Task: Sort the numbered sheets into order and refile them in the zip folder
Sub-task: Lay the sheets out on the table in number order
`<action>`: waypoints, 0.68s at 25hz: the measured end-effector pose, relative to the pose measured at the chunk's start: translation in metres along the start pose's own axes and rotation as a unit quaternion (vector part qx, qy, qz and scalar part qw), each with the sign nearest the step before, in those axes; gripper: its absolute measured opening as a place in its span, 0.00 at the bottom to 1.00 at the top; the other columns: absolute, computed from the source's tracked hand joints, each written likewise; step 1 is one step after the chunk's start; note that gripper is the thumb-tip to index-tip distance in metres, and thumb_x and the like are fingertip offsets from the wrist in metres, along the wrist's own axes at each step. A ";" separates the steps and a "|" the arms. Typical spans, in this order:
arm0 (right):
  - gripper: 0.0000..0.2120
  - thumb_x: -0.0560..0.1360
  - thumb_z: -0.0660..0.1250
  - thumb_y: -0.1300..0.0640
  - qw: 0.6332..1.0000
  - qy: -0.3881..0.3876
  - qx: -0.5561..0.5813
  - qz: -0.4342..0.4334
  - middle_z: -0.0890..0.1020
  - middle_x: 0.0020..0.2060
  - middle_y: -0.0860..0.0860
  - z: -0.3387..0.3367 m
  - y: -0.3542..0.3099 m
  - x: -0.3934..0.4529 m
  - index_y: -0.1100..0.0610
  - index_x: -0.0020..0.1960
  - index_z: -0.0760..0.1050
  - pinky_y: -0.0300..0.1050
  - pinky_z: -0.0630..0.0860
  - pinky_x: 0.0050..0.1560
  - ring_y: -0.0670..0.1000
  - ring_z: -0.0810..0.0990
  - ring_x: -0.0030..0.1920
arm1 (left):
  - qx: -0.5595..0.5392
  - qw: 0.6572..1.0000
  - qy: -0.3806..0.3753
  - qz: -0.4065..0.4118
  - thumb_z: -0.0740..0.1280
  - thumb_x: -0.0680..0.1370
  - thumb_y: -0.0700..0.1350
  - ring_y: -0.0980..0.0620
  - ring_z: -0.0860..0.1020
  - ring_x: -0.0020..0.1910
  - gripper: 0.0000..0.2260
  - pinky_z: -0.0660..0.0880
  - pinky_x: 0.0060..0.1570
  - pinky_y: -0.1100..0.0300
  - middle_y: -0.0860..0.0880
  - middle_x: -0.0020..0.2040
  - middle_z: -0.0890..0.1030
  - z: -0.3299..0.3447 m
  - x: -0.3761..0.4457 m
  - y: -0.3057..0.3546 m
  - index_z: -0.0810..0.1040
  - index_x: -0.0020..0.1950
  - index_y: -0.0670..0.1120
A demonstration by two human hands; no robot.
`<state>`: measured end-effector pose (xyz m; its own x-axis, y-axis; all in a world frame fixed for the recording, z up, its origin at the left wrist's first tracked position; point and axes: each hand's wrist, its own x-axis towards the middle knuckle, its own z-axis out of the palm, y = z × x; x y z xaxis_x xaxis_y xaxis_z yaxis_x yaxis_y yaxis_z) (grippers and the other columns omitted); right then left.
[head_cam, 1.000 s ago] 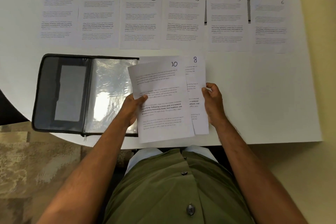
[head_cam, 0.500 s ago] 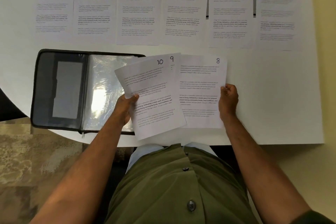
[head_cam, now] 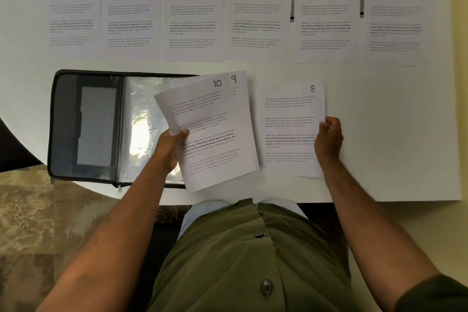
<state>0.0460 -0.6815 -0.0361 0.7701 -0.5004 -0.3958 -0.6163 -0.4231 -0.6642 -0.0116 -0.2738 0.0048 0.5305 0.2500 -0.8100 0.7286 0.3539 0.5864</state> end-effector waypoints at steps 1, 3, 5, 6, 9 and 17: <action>0.10 0.84 0.59 0.61 1.000 -0.005 -0.002 0.007 0.79 0.53 0.52 0.000 0.001 0.000 0.63 0.63 0.72 0.32 0.68 0.44 0.52 0.78 0.52 | -0.001 1.000 0.001 0.000 0.69 0.81 0.38 0.46 0.86 0.49 0.15 0.84 0.45 0.51 0.47 0.54 0.86 0.001 0.000 0.001 0.77 0.68 0.43; 0.13 0.82 0.62 0.60 1.000 -0.013 -0.027 0.005 0.79 0.57 0.53 0.002 0.005 -0.003 0.60 0.67 0.70 0.41 0.72 0.50 0.56 0.79 0.58 | 0.001 1.000 0.001 0.000 0.69 0.81 0.38 0.46 0.86 0.50 0.15 0.84 0.45 0.51 0.47 0.55 0.86 0.002 0.001 0.001 0.77 0.68 0.42; 0.23 0.80 0.67 0.58 0.988 -0.002 -0.142 -0.065 0.75 0.67 0.56 0.005 0.016 -0.006 0.57 0.72 0.67 0.52 0.73 0.60 0.59 0.73 0.66 | 0.001 1.000 0.000 0.000 0.69 0.81 0.38 0.45 0.86 0.51 0.16 0.84 0.47 0.50 0.46 0.56 0.86 0.002 0.001 -0.001 0.77 0.69 0.42; 0.27 0.78 0.69 0.56 0.972 -0.008 -0.203 -0.117 0.72 0.71 0.57 0.006 0.022 -0.010 0.56 0.75 0.65 0.56 0.72 0.65 0.60 0.70 0.69 | -0.001 1.000 -0.001 0.000 0.69 0.81 0.38 0.45 0.86 0.51 0.16 0.84 0.48 0.50 0.46 0.56 0.86 0.002 0.001 -0.002 0.76 0.69 0.41; 0.35 0.77 0.72 0.47 0.920 -0.096 -0.298 -0.234 0.64 0.78 0.58 0.012 0.037 -0.022 0.54 0.79 0.62 0.61 0.66 0.73 0.62 0.63 0.76 | 0.001 1.000 -0.005 0.001 0.68 0.81 0.38 0.46 0.86 0.50 0.16 0.83 0.48 0.51 0.47 0.54 0.87 0.004 -0.001 -0.005 0.76 0.69 0.41; 0.44 0.75 0.70 0.36 0.893 -0.172 -0.345 -0.234 0.53 0.83 0.57 0.018 0.056 -0.038 0.52 0.83 0.55 0.63 0.56 0.79 0.62 0.51 0.82 | 0.010 1.000 0.005 0.007 0.68 0.81 0.39 0.41 0.84 0.57 0.17 0.81 0.58 0.43 0.44 0.60 0.85 -0.002 -0.006 -0.011 0.75 0.71 0.42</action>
<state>-0.0147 -0.6725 -0.0698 0.9020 0.0642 -0.4268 -0.0774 -0.9488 -0.3061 -0.0234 -0.2771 0.0030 0.5355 0.2645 -0.8020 0.7300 0.3325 0.5971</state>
